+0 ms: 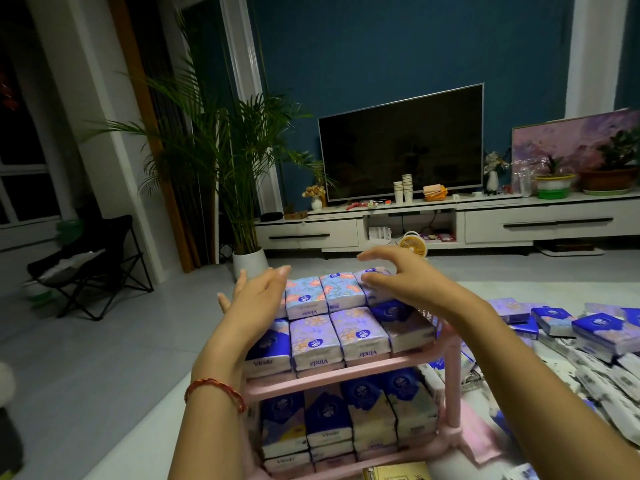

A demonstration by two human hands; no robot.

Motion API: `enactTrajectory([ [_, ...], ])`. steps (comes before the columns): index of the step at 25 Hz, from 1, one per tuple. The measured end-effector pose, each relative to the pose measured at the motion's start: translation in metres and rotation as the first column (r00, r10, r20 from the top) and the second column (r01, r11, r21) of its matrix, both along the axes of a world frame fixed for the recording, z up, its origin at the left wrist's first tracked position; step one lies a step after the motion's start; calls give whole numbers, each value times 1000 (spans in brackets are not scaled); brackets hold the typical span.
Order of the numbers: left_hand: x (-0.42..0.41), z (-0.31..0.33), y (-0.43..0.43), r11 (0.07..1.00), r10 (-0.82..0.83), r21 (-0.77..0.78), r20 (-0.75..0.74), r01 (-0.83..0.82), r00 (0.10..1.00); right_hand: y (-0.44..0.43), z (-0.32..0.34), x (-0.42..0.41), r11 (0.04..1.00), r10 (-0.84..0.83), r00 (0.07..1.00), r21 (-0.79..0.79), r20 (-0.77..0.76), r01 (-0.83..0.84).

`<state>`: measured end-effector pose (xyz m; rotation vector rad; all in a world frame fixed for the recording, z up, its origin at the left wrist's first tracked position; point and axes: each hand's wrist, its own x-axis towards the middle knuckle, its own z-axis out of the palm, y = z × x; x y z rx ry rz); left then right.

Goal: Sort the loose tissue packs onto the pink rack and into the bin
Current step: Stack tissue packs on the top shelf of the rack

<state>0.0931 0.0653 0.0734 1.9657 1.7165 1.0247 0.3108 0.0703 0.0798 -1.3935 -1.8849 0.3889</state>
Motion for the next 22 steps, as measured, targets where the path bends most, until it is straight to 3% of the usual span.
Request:
enactTrajectory([
  [2,-4,5,-5,999,-30,-24,133,34,991,-1,3,-2,1000,21,999,-25,45,-19],
  [4,-4,4,-8,998,-36,-41,175,44,984,-1,0,-3,996,17,995,-93,101,-8],
  [9,-3,0,-6,998,-18,-65,133,26,991,1,-8,-7,996,-37,992,-78,122,47],
  [12,-3,-5,-1,998,35,-57,28,-33,999,2,-10,-6,997,-36,988,-68,150,47],
  [20,-4,-10,7,992,92,-83,-31,-94,995,2,-17,-3,999,15,998,-34,-64,-18],
  [22,-1,-6,6,993,112,-21,-44,-113,993,2,-11,5,999,-15,992,28,-128,19],
])
